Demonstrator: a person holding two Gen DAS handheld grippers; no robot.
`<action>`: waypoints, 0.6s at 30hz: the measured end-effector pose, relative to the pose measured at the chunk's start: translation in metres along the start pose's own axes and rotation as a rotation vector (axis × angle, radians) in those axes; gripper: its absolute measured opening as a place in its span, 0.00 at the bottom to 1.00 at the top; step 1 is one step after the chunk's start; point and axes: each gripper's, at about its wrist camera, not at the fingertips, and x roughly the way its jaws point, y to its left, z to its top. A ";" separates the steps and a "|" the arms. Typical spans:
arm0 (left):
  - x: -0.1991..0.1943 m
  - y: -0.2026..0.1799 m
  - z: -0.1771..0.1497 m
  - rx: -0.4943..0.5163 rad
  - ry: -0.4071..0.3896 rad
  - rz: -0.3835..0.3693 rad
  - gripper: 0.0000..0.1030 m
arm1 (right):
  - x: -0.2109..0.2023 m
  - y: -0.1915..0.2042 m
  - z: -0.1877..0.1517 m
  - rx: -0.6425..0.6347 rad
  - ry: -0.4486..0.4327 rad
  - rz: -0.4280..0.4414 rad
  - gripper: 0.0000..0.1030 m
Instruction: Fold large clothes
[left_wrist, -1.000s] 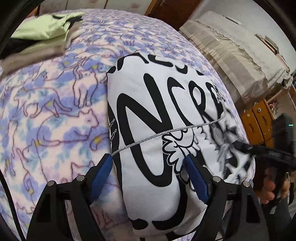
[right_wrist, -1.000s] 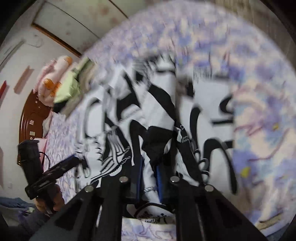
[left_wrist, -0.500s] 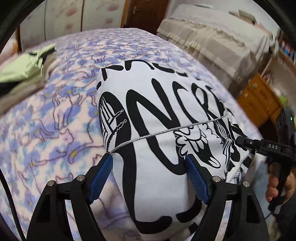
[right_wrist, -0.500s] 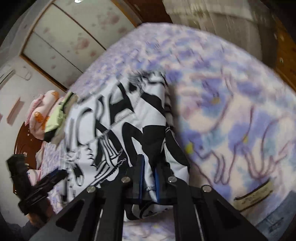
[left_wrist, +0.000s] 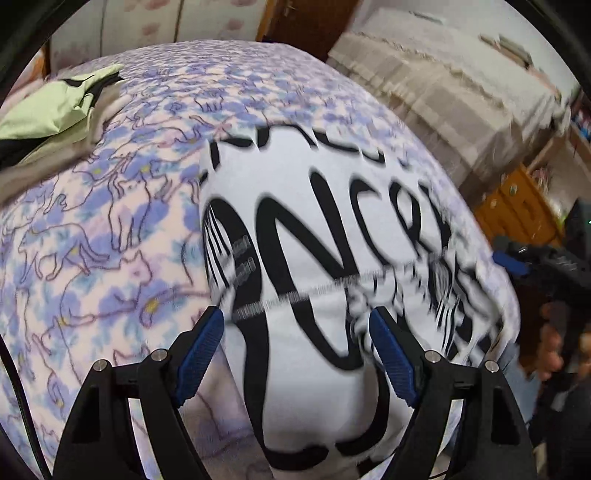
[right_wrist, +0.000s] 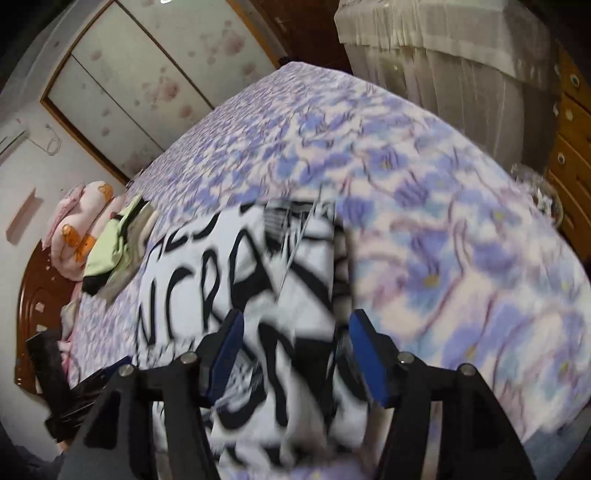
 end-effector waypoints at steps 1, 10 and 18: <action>0.000 0.003 0.005 -0.018 -0.005 -0.002 0.77 | 0.010 -0.002 0.009 0.009 0.010 0.003 0.58; 0.045 0.034 0.050 -0.155 0.067 -0.039 0.79 | 0.091 -0.030 0.039 0.182 0.150 0.113 0.34; 0.064 0.026 0.061 -0.117 0.027 0.065 0.74 | 0.093 -0.008 0.029 -0.037 0.087 -0.125 0.06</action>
